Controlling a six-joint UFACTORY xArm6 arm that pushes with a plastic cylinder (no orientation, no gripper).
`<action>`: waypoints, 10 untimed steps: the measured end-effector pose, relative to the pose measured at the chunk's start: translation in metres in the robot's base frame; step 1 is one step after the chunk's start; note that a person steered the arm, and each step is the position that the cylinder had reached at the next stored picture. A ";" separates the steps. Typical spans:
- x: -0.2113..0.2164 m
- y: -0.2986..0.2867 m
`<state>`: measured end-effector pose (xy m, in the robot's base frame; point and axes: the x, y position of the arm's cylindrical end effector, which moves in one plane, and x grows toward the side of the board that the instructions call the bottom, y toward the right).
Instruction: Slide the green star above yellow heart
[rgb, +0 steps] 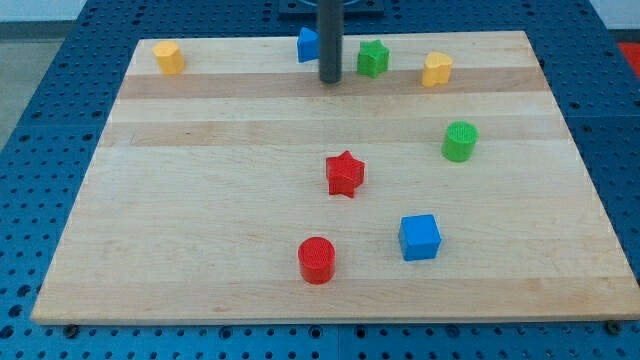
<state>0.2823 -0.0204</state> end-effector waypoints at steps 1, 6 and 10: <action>-0.002 -0.002; -0.024 0.080; -0.030 0.092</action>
<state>0.2521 0.0712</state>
